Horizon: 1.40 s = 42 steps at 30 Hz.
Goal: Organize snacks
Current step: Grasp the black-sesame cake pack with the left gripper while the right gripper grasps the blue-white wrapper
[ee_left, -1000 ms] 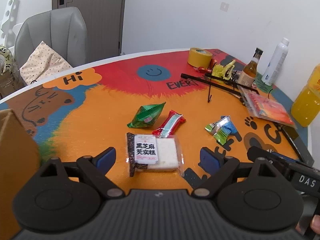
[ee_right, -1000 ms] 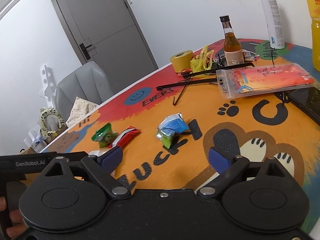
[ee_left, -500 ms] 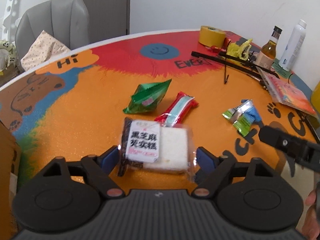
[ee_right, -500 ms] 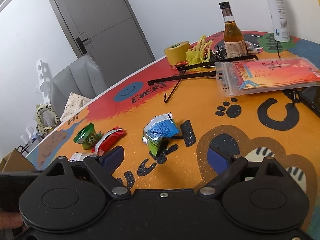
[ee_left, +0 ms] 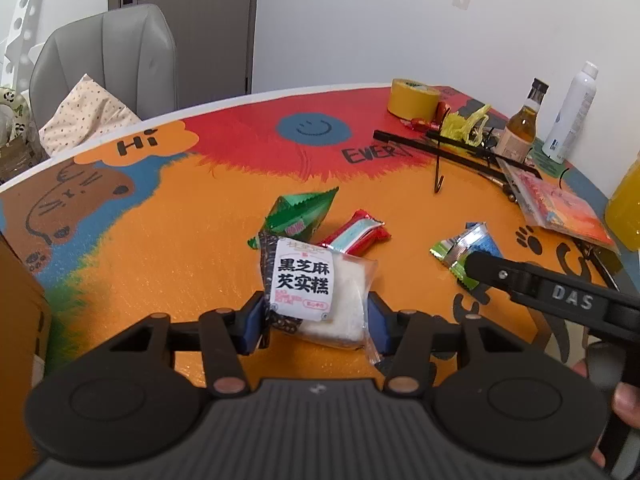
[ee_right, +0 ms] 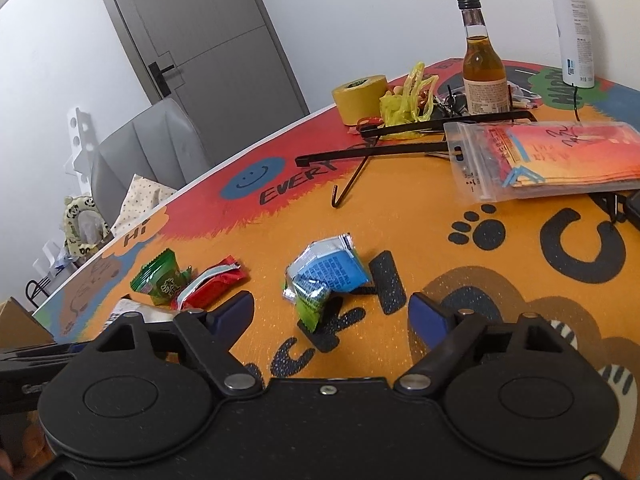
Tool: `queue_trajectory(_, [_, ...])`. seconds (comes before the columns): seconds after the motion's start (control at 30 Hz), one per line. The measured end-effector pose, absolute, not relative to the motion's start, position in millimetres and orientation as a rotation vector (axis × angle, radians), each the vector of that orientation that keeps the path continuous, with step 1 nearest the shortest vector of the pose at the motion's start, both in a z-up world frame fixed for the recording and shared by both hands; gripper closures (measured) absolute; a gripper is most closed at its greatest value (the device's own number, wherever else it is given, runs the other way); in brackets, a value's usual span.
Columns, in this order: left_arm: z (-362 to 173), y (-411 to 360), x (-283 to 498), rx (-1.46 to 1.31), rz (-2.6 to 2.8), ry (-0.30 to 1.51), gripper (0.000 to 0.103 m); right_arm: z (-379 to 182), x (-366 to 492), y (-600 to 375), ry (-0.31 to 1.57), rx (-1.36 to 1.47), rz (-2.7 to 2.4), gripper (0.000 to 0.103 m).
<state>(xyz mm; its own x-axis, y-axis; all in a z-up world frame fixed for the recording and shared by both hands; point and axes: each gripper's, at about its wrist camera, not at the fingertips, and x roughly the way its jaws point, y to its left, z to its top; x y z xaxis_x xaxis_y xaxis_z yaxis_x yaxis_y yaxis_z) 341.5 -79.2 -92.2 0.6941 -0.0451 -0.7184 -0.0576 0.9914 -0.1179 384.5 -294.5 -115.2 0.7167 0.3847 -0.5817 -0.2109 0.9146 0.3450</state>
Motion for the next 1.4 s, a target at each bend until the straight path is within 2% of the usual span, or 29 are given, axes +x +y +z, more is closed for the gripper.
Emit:
queue_trajectory(0.27, [-80.5, -71.9, 337.8, -0.156, 0.012, 0.773, 0.052, -115.3, 396.3, -292.1, 0.695, 0.252, 0.332, 0.019])
queue_trajectory(0.43, [-74.3, -65.7, 334.9, -0.163, 0.03, 0.748, 0.052, -115.4, 401.2, -288.2, 0.693, 0.241, 0.327, 0.025])
queue_trajectory(0.53, [-74.5, -62.2, 333.4, -0.169, 0.035, 0.747, 0.052, -115.7, 401.1, -283.7, 0.69, 0.216, 0.317, 0.044])
queue_trajectory(0.6, [-74.3, -59.8, 332.1, -0.177, 0.037, 0.747, 0.052, -115.7, 400.1, -281.8, 0.691, 0.201, 0.306, 0.063])
queue_trajectory(0.63, [-73.5, -58.7, 330.7, -0.18, 0.036, 0.745, 0.052, -115.6, 398.8, -282.1, 0.694, 0.212, 0.309, 0.065])
queue_trajectory(0.67, [-72.6, -58.2, 329.4, -0.18, 0.033, 0.743, 0.052, -115.5, 396.9, -282.8, 0.701, 0.228, 0.313, 0.072])
queue_trajectory(0.73, [-70.8, -58.7, 326.2, -0.18, 0.018, 0.74, 0.052, -114.6, 391.4, -282.5, 0.697, 0.235, 0.313, 0.078])
queue_trajectory(0.8, [-69.9, -61.2, 322.8, -0.17, 0.005, 0.739, 0.052, -112.9, 383.9, -282.9, 0.694, 0.239, 0.31, 0.089])
queue_trajectory(1.4, [-48.9, -55.1, 285.3, -0.195, -0.049, 0.698, 0.052, -78.8, 317.4, -287.6, 0.61, 0.27, 0.285, 0.092])
